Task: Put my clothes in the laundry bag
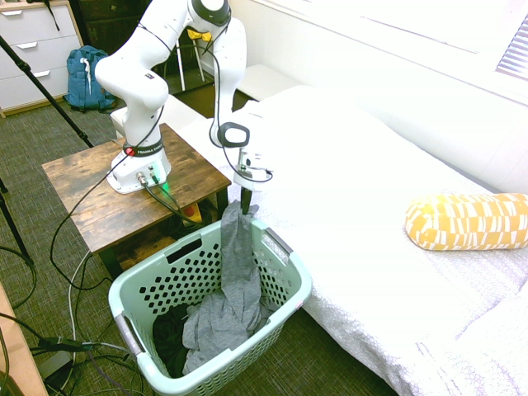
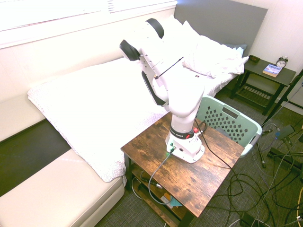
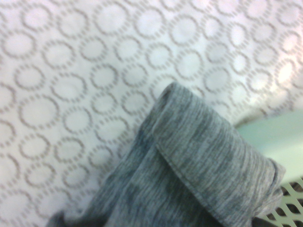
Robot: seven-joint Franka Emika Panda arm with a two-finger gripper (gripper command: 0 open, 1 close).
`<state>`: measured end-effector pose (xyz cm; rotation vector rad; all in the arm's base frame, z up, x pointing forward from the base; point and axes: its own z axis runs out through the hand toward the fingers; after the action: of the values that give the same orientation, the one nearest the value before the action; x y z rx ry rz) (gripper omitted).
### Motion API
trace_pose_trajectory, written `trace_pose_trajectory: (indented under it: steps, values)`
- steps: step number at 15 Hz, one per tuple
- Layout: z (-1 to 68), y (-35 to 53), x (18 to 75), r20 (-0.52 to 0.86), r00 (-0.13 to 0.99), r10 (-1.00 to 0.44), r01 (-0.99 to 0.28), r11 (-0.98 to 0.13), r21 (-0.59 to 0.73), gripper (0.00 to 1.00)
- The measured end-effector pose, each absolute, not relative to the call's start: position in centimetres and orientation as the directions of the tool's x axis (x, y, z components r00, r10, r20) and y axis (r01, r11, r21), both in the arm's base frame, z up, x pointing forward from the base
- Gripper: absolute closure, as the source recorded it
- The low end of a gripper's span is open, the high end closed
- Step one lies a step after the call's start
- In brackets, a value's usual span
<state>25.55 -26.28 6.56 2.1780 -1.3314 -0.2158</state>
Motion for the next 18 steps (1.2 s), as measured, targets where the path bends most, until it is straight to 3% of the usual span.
trace_pose_trajectory:
  steps: [6,7,9,12,18]
  values:
    - [19.6,-34.5,21.1,0.191,0.440,-0.877,-0.742,-0.235,0.628,1.00]
    - [22.1,-36.4,18.8,0.220,0.399,-0.890,-0.741,-0.172,0.650,0.00]
    - [23.6,-38.2,14.6,0.296,0.290,-0.910,-0.773,-0.041,0.633,0.00]
    - [18.2,-38.0,11.6,0.368,0.109,-0.924,-0.827,0.121,0.549,0.00]
    - [14.1,-38.3,12.3,0.473,-0.217,-0.854,-0.845,0.407,0.347,0.00]
